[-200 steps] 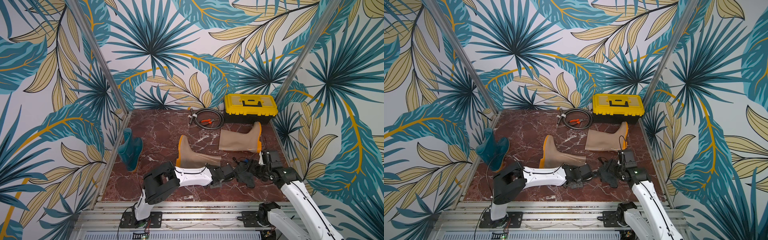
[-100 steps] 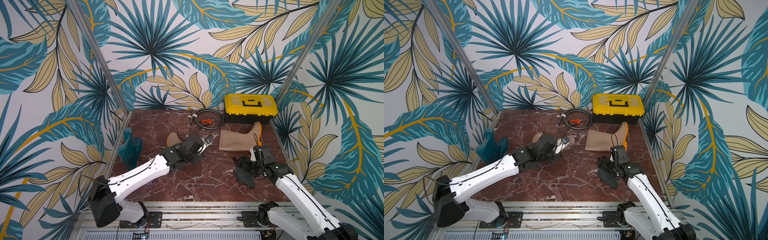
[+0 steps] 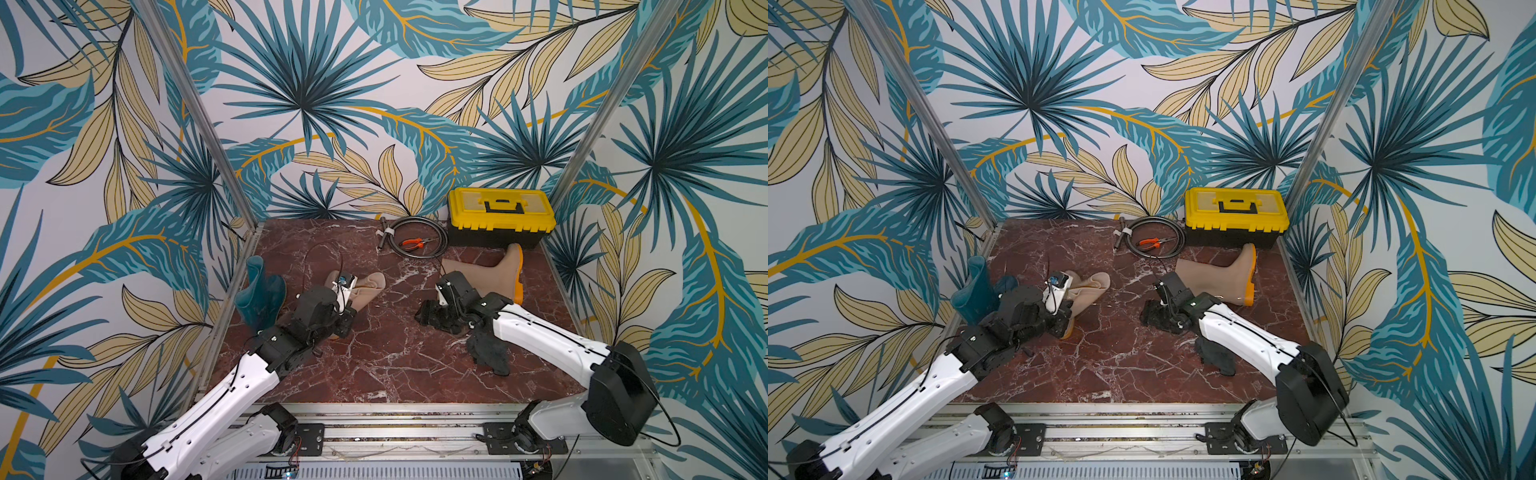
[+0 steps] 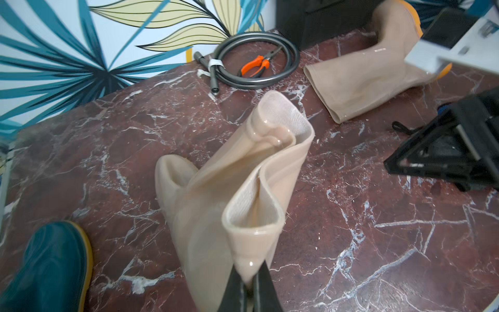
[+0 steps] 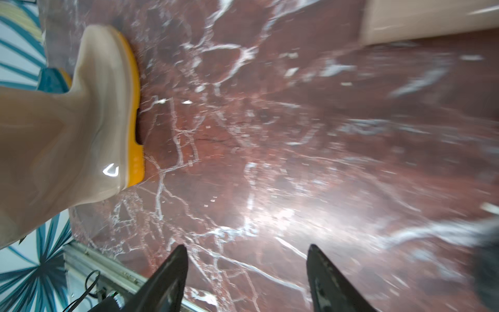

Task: Wipe the rubber boots with a cloth
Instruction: Adjust the rubber boot at the center of the board.

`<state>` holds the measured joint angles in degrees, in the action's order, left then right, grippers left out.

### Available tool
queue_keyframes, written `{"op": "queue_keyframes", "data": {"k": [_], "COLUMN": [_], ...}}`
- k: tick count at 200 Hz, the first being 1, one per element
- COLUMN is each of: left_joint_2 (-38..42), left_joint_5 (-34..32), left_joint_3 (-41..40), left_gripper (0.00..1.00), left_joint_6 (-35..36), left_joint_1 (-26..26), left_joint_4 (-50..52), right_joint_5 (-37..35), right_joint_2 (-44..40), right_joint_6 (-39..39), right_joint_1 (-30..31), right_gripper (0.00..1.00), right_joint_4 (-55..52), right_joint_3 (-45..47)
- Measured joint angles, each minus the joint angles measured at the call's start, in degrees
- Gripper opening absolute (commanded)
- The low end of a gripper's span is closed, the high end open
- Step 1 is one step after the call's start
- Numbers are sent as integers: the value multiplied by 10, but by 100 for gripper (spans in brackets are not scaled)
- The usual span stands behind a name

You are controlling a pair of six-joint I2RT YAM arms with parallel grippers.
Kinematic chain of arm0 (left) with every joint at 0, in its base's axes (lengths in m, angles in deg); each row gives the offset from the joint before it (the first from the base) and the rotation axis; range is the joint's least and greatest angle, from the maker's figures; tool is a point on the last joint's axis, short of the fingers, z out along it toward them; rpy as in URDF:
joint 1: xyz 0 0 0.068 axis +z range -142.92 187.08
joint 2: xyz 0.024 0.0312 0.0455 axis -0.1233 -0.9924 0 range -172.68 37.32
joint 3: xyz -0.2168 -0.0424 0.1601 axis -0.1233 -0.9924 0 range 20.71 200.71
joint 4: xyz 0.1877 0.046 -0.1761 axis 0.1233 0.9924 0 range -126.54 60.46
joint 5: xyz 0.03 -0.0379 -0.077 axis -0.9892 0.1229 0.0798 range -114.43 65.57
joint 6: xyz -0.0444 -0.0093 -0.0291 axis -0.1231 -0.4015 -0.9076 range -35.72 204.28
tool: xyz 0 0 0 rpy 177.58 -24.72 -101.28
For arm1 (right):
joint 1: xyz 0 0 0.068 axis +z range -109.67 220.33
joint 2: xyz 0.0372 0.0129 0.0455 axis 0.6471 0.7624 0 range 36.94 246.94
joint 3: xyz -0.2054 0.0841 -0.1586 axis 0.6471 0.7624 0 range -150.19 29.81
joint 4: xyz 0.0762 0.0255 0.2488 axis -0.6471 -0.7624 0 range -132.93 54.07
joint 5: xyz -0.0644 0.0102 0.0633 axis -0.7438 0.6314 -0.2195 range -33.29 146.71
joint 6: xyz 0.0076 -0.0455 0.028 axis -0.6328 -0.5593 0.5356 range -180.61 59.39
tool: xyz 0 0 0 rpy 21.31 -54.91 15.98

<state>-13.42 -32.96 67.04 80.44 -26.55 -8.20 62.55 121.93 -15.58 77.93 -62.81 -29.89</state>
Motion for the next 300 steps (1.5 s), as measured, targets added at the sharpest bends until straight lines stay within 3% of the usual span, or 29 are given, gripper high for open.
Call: {"op": "queue_keyframes", "data": {"k": [44,75,104,196,255,300], "left_joint_2": [24,60,101,134,36,-3], "left_joint_5": [-33,-41,-34,15,136,177], "left_joint_3": [-5,-33,-38,85,151,180], "left_gripper": [30,72,94,96,89,87], "left_joint_6": [-59,-108,-122,-116,-105,-105], "left_joint_1": [30,33,34,34,34,32], "left_joint_4": [2,12,29,71,73,76], "right_joint_5": [12,30,39,41,16,-1], "right_joint_2": [131,199,261,277,264,242], "right_joint_6": [13,26,25,-13,-42,-44], "right_joint_1": [76,118,135,131,122,112], "right_gripper": [70,70,69,70,71,72], "right_joint_4": [31,56,71,42,12,6], "right_joint_3": [-121,-201,-274,-353,-328,-306]}}
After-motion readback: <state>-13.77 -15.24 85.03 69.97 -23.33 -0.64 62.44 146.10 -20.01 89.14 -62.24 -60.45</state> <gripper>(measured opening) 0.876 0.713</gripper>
